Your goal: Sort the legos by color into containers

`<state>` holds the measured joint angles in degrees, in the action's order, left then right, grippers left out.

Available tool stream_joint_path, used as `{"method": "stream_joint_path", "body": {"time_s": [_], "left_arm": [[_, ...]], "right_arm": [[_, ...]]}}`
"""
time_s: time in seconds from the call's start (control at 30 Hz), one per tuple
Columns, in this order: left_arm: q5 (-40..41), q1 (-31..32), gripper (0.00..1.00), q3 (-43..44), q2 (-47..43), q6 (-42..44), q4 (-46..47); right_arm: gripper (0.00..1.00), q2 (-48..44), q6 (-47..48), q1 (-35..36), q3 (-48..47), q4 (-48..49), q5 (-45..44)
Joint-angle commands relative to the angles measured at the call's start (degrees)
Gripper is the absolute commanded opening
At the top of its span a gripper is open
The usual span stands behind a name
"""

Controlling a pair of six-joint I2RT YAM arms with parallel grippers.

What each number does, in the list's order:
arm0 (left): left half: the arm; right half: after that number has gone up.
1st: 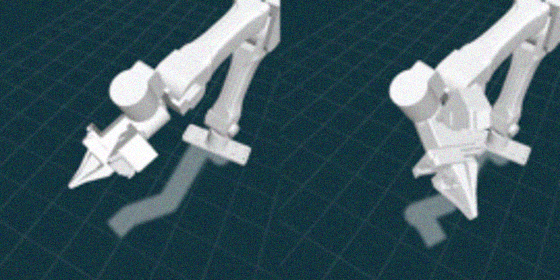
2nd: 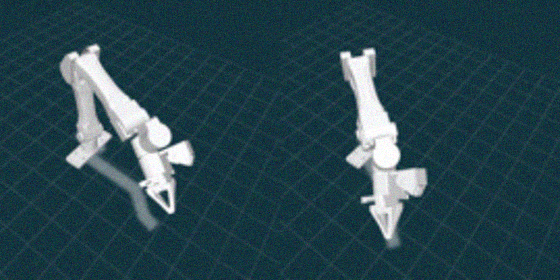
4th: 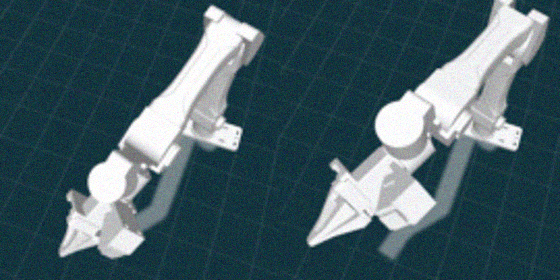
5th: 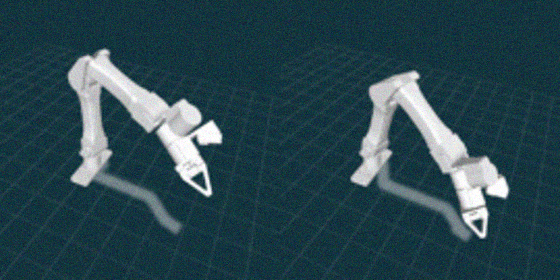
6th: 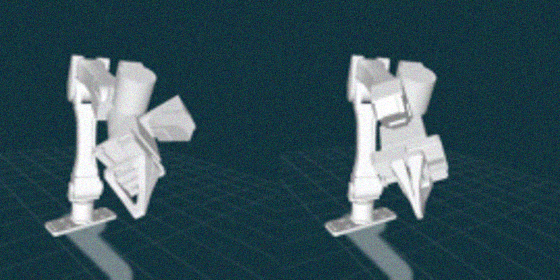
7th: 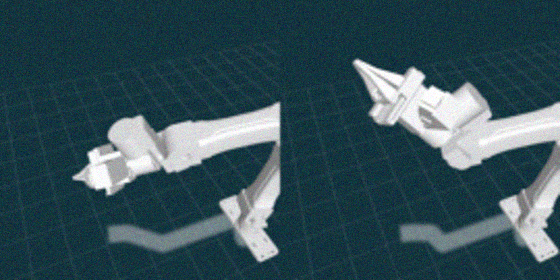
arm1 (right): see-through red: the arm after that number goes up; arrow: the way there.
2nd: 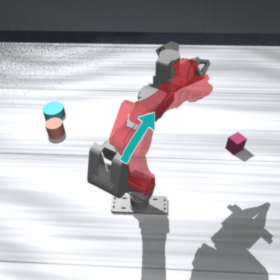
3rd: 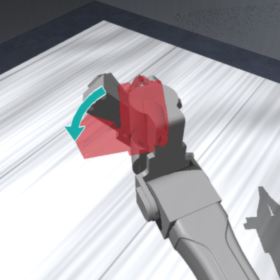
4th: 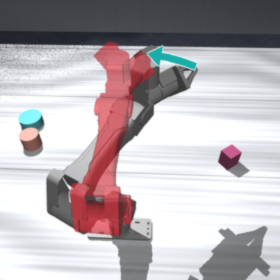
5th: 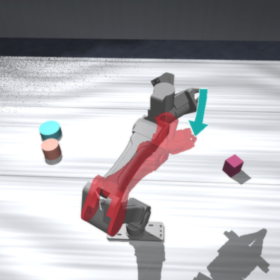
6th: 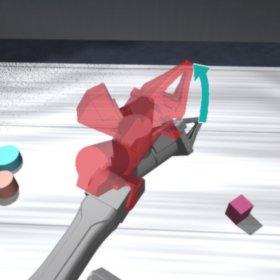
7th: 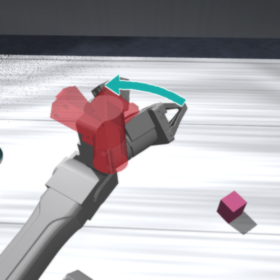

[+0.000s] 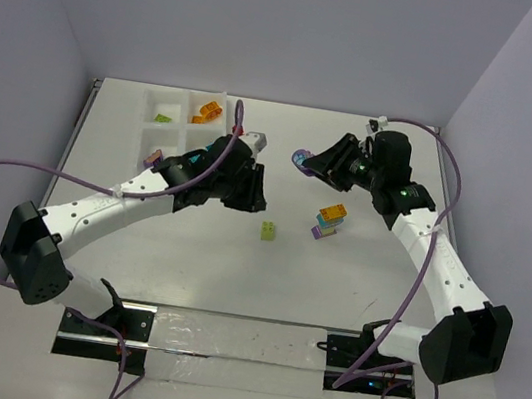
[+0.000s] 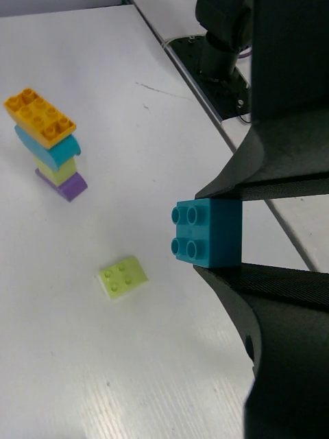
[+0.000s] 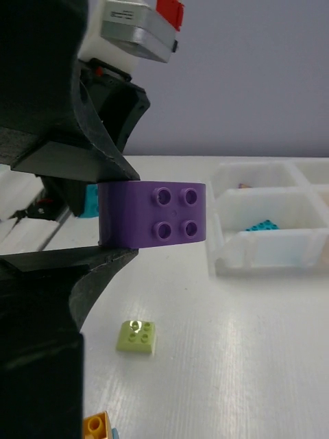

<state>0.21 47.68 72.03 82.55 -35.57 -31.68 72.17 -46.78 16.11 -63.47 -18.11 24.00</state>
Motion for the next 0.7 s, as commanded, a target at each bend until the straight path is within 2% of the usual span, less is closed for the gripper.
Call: {"method": "stream_joint_path", "body": {"time_s": [0.0,0.13,0.33,0.43,0.47,0.53,0.6,0.67], "left_arm": [[5.45,-9.81,0.0,6.93,3.54,-1.06,-5.73],[9.89,-16.55,0.0,11.89,9.41,-1.69,-10.06],[14.48,-23.36,0.0,15.35,18.94,-2.32,-6.41],[16.55,-24.71,0.01,18.23,24.01,-3.17,-6.4],[16.47,-25.15,0.06,19.05,24.79,-3.42,-6.09],[17.23,-25.48,0.27,20.55,26.72,-3.55,-6.02],[17.67,-25.53,0.61,21.79,28.11,-3.02,-6.19],[17.49,-25.53,0.84,22.18,28.3,-2.31,-5.94]], "right_arm": [[0.0,-4.63,2.03,0.24,-1.85,-2.01,-8.76],[0.0,-6.45,4.19,0.21,-0.43,-3.43,-10.2],[0.0,-7.13,6.13,0.15,-0.08,-5.19,-8.6],[0.0,-7.21,7.25,0.11,-0.63,-5.97,-8.36],[0.0,-7.23,7.68,0.15,-0.77,-6.11,-8.34],[0.0,-7.22,8.19,0.11,-0.86,-6.49,-8.15],[0.0,-6.94,8.79,0.1,-1.07,-6.8,-7.52],[0.0,-6.34,9.34,0.07,-1.48,-7.21,-6.17]]}}
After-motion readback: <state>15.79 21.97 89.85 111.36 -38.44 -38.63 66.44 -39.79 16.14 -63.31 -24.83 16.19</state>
